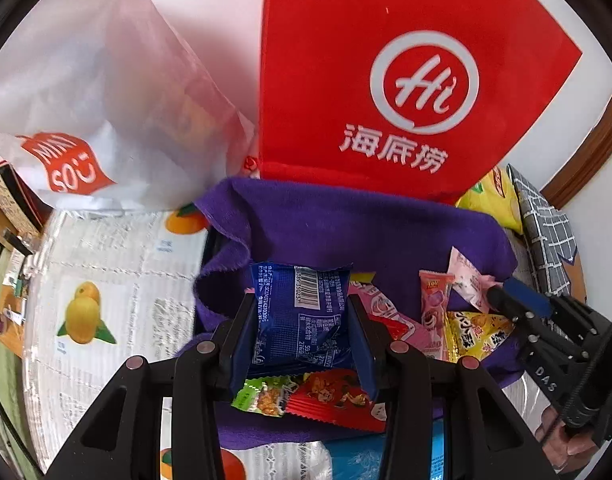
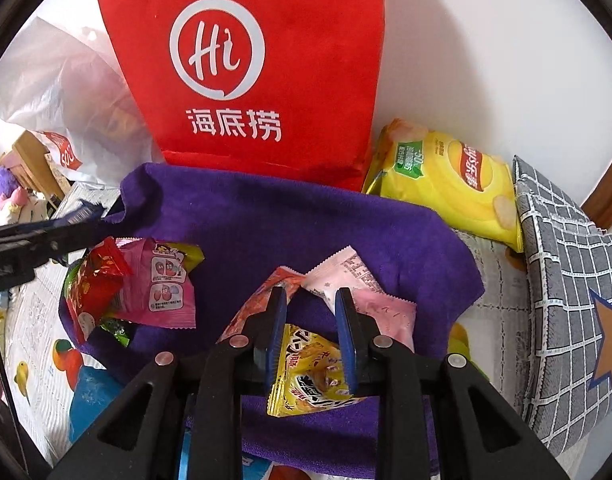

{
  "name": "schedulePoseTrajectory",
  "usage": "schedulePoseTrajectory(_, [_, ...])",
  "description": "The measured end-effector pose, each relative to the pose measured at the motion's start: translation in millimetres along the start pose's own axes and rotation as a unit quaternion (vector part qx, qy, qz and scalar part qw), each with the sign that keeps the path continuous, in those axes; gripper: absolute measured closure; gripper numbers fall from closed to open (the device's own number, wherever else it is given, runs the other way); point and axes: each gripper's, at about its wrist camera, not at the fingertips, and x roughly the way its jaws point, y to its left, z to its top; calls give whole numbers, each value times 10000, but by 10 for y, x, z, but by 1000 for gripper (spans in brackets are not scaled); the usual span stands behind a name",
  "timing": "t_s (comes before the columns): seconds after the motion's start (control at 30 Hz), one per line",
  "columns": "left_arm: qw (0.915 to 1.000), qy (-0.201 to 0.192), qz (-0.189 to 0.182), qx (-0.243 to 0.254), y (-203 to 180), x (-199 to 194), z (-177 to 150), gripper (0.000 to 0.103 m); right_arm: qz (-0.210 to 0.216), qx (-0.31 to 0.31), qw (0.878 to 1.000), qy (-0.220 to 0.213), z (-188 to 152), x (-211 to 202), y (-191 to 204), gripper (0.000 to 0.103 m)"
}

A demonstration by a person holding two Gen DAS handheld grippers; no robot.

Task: Organize snacks
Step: 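Open the left tool over the towel while the right tool releases the pink candy bar there, then withdraw both tools and grasp the pink silver-banded pastry with the right tool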

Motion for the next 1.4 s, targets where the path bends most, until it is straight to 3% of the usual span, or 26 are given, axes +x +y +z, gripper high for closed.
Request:
schedulePoseTrajectory(0.23, [9988,329,-358,-38,-73,177,-25,62,-30,-7,9999,-153,20,-135,-20,78])
schedulePoseTrajectory(0.5, [9982,316,-509,1,-135,179,-28,61,-37,-31,9998,-176,27,-152,5,77])
schedulePoseTrajectory(0.87, [9992,-113,-384,24,-71,-100,19,44,98,-84,9996,-243,21,-205,137,68])
schedulePoseTrajectory(1.0, [9994,-293,-153,-140,98,-241,42,44,435,-250,9985,-231,-11,-224,348,64])
schedulePoseTrajectory(1.23, [9980,-480,-175,-377,341,-441,79,43,899,-625,9938,-191,-165,-233,800,58])
schedulePoseTrajectory(1.4, [9978,-524,-319,-252,294,-554,44,43,766,-703,9946,-55,-318,-243,961,58])
